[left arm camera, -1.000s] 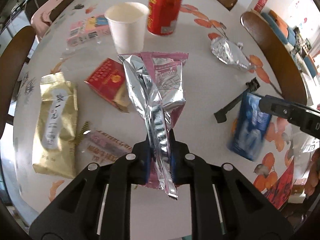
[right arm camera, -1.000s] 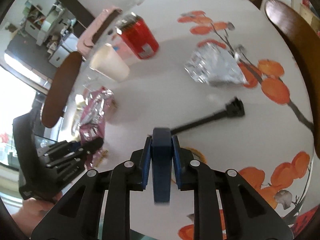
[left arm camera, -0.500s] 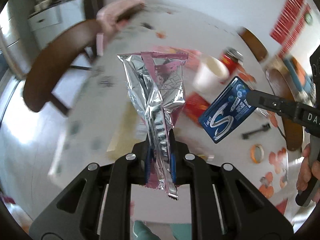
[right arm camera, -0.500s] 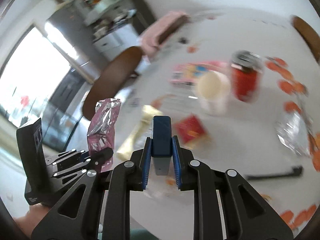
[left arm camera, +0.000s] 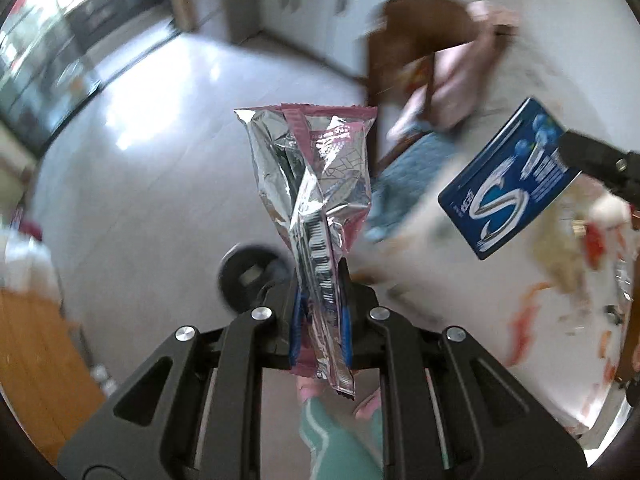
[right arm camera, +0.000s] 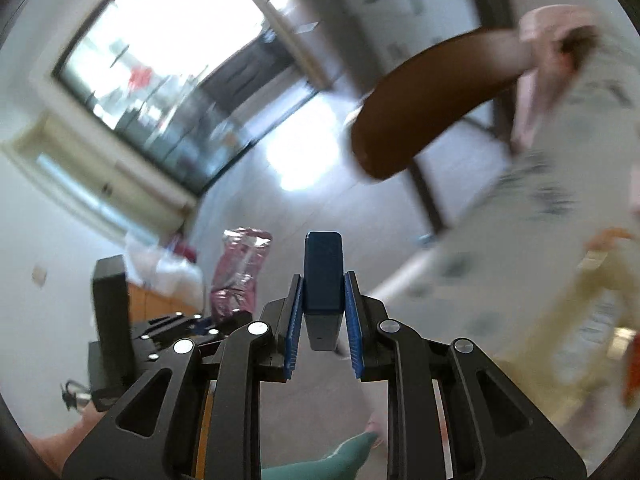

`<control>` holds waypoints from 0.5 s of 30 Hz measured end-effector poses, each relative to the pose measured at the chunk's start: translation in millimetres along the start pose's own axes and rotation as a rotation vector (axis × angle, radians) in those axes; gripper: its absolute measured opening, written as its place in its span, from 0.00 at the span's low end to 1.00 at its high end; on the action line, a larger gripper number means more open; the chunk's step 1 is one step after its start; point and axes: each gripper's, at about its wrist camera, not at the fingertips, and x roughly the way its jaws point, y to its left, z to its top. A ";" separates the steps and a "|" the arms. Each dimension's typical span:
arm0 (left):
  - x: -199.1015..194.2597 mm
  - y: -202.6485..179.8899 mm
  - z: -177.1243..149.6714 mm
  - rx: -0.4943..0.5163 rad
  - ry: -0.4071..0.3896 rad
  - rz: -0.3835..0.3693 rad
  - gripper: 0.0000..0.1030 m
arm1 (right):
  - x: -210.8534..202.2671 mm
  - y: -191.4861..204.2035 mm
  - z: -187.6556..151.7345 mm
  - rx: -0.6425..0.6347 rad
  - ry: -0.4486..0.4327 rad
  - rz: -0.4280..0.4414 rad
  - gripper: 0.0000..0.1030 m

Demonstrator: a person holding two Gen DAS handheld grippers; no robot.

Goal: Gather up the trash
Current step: 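Carry the snack bag and gum box with both grippers over the bin, then open both grippers to drop the bag and gum box into the bin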

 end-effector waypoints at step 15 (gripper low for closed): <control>303.3 134.5 -40.6 -0.125 0.345 -0.025 0.16 | 362.8 7.6 -70.1 0.005 0.439 -0.145 0.21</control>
